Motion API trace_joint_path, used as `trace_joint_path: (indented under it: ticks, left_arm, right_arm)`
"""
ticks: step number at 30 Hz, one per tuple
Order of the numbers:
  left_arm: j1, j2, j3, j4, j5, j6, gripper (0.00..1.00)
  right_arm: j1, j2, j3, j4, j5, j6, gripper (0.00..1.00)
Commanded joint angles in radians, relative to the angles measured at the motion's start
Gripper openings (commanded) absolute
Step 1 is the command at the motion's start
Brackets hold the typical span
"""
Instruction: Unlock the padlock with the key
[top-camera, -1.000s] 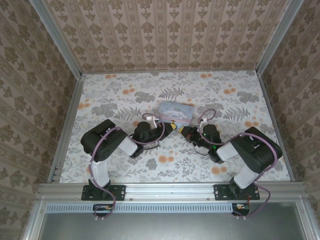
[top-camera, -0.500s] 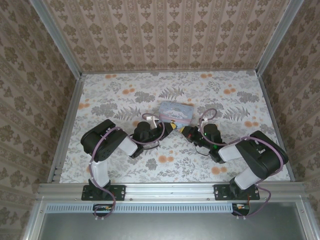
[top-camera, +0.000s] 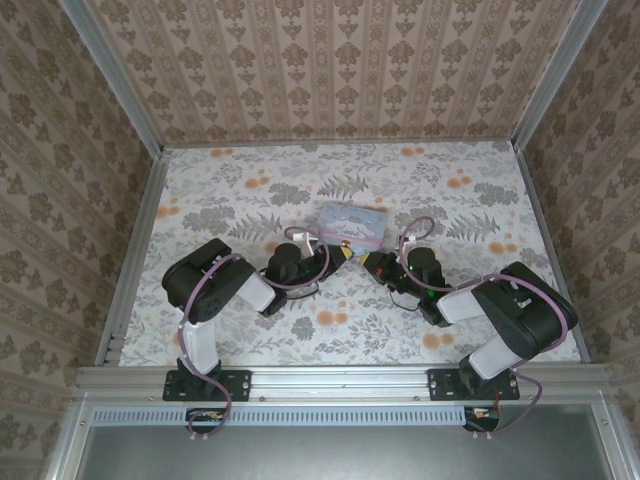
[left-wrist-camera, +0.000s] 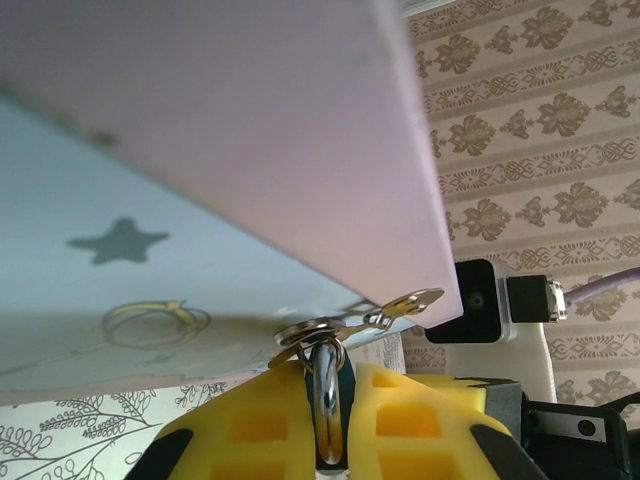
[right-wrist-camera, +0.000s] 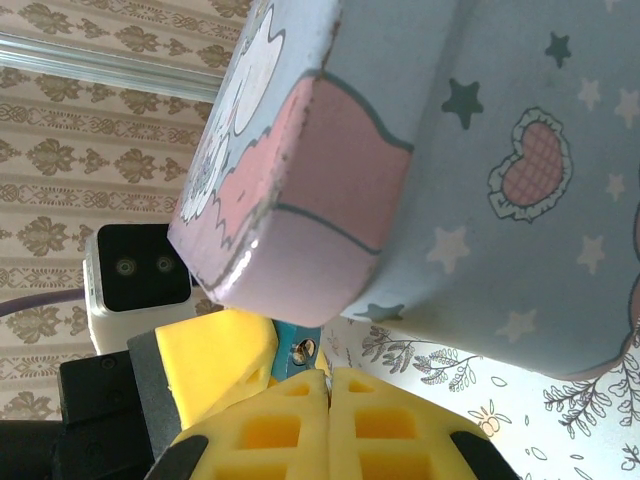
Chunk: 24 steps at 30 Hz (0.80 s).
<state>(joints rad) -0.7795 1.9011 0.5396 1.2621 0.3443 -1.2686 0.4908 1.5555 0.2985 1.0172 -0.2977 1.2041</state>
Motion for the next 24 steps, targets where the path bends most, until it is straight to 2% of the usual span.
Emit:
trace_joint_path:
  ticks: [1, 16, 24]
  left_arm:
    - [-0.011, -0.007, 0.032, 0.039, 0.019, -0.045, 0.0]
    - [-0.04, -0.088, 0.056, 0.04, 0.027, -0.133, 0.0]
    - [-0.041, -0.088, 0.054, 0.04, 0.03, -0.123, 0.0]
  right_arm:
    - [-0.001, 0.016, 0.016, 0.099, 0.001, -0.015, 0.0]
    - [-0.018, 0.155, 0.031, 0.297, -0.005, 0.063, 0.0]
    - [-0.032, 0.18, 0.045, 0.299, -0.054, 0.087, 0.0]
